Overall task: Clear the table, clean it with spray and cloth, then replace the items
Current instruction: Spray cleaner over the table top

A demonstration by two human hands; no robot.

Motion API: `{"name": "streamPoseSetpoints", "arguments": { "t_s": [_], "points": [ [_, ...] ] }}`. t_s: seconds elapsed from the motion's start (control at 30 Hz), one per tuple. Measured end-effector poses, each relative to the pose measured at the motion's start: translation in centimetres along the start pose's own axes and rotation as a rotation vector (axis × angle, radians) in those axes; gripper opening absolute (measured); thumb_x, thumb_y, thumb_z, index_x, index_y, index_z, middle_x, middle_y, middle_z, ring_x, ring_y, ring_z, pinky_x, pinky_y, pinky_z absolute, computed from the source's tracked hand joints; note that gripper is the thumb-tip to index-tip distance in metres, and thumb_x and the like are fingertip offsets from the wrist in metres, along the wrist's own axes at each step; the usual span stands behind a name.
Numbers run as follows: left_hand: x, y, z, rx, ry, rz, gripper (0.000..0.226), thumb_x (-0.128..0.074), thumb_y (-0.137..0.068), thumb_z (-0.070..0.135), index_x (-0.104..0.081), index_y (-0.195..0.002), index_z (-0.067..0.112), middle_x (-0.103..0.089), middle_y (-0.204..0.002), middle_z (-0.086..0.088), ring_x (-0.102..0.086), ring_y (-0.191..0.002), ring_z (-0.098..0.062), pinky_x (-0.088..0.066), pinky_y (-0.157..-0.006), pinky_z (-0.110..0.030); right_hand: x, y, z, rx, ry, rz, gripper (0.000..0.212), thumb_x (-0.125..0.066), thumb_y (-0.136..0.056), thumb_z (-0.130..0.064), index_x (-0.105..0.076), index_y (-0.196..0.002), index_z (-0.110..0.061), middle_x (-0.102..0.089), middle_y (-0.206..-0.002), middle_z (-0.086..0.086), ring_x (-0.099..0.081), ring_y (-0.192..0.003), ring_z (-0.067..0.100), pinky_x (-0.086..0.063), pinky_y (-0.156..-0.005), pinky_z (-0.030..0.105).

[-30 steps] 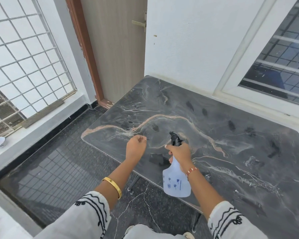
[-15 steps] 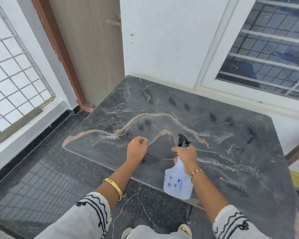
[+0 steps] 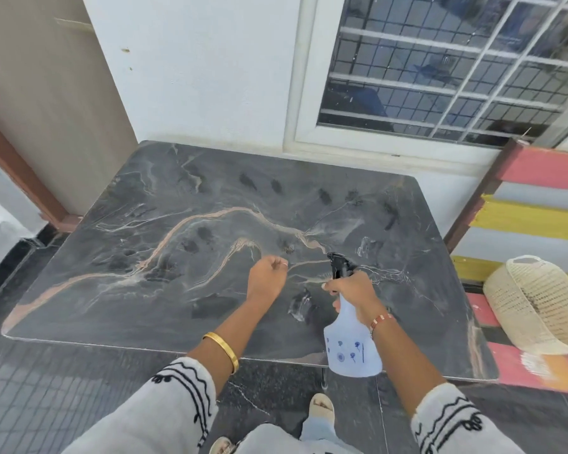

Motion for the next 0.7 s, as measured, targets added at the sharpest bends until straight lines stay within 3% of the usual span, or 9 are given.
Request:
{"name": "streamPoseSetpoints", "arguments": {
  "t_s": [0.13,0.3,0.43,0.7],
  "points": [
    [-0.9,-0.3,0.8,-0.018,-0.007,-0.007,0.024,-0.049,-0.092,0.019,-0.066,-0.105,0.007,-0.068,-0.108,-0.007,-0.058,-0.096,-0.018,-0.037,-0.081,-0.021,0.9,-0.2,0.0,-0.013,-0.036,0.028,0.023,-0.062,-0.072,0.008,-0.048,-0.058,-0.003,-0.044,-0.056,0.013,-0.037,-0.032,0.019,-0.031,-0.045,0.026],
    [-1.7,-0.6,1.2,-0.027,-0.007,-0.016,0.023,-0.048,-0.092,0.019,-0.065,-0.103,0.008,-0.068,-0.101,-0.007,-0.053,-0.085,-0.012,-0.036,-0.077,-0.021,1.8,-0.5,-0.5,0.01,-0.03,0.017,0.025,-0.07,-0.076,0.001,-0.048,-0.065,-0.003,-0.052,-0.062,0.014,-0.043,-0.038,0.022,-0.04,-0.045,0.026],
    [-2.8,-0.7,1.8,-0.043,-0.007,-0.041,0.023,-0.048,-0.092,0.019,-0.065,-0.105,0.008,-0.067,-0.102,-0.005,-0.052,-0.087,-0.012,-0.036,-0.078,-0.022,3.0,-0.8,0.2,-0.026,-0.13,0.045,0.029,-0.065,-0.079,0.004,-0.046,-0.06,-0.005,-0.045,-0.055,0.011,-0.035,-0.036,0.018,-0.031,-0.041,0.023],
    [-8.4,-0.5,4.2,-0.103,-0.05,-0.163,0.024,-0.047,-0.092,0.018,-0.064,-0.106,0.008,-0.067,-0.108,-0.007,-0.056,-0.092,-0.016,-0.038,-0.077,-0.024,9.1,-0.9,2.5,-0.018,-0.201,0.207,0.021,-0.076,-0.075,-0.008,-0.055,-0.074,-0.003,-0.054,-0.065,0.008,-0.046,-0.042,0.021,-0.042,-0.04,0.022]
  ]
}}
Point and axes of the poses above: each hand's wrist, its own y-axis away from the middle knuckle, its own x-axis out of the back of the hand, z = x × y, the point moved 8 cm from there along -y, towards the middle knuckle
